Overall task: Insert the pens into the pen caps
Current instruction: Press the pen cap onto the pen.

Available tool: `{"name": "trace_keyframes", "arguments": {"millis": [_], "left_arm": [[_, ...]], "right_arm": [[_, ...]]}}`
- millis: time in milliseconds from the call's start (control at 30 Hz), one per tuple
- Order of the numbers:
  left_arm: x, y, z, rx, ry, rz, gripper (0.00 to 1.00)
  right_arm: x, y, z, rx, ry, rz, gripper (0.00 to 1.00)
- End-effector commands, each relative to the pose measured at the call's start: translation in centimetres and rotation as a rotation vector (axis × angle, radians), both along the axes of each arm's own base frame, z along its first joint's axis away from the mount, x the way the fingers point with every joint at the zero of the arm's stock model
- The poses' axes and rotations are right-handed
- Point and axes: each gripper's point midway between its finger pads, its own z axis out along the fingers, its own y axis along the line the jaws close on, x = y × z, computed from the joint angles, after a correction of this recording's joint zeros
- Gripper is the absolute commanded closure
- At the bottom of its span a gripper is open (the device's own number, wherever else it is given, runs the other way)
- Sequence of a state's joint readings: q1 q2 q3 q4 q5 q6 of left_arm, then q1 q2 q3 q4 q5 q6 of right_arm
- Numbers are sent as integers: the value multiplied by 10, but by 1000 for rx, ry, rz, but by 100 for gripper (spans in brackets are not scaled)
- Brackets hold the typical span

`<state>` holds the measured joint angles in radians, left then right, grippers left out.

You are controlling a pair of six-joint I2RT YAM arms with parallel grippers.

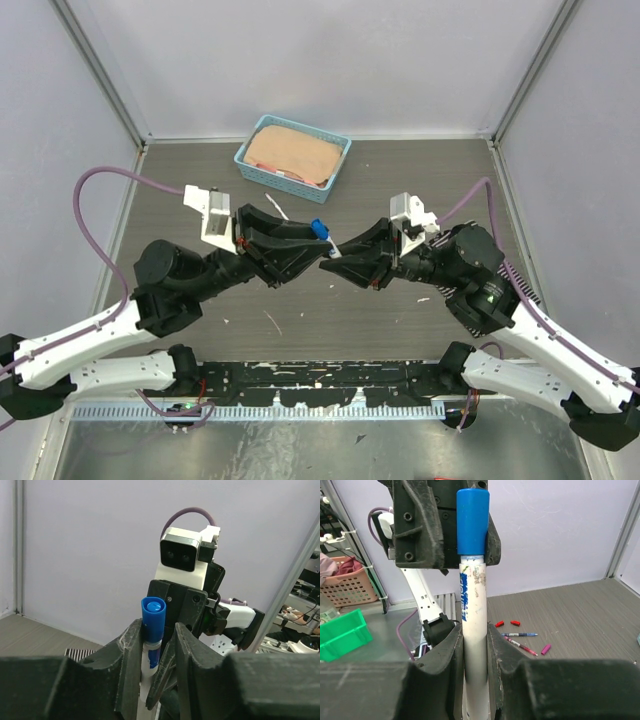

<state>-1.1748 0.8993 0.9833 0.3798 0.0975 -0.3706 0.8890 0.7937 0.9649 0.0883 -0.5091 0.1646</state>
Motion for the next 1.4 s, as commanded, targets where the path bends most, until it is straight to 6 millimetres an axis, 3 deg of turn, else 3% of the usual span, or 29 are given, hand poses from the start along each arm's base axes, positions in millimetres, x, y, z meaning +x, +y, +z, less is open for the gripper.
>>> {"name": "trace_keyframes", "arguments": {"millis": [0, 367, 700, 967, 1367], "left_arm": [[-18, -14, -35, 136, 33, -95, 61], [-11, -7, -28, 124, 33, -45, 44], [0, -2, -15, 83, 26, 23, 42], [-8, 6, 16, -20, -26, 0, 42], [-12, 11, 43, -91, -82, -4, 40]], "right_arm": [[9, -21, 73, 233, -130, -109, 100], [4, -22, 76, 248, -135, -89, 100], [1, -20, 74, 233, -138, -65, 100], [2, -15, 65, 210, -119, -48, 100], [4, -8, 53, 167, -92, -35, 100]]}}
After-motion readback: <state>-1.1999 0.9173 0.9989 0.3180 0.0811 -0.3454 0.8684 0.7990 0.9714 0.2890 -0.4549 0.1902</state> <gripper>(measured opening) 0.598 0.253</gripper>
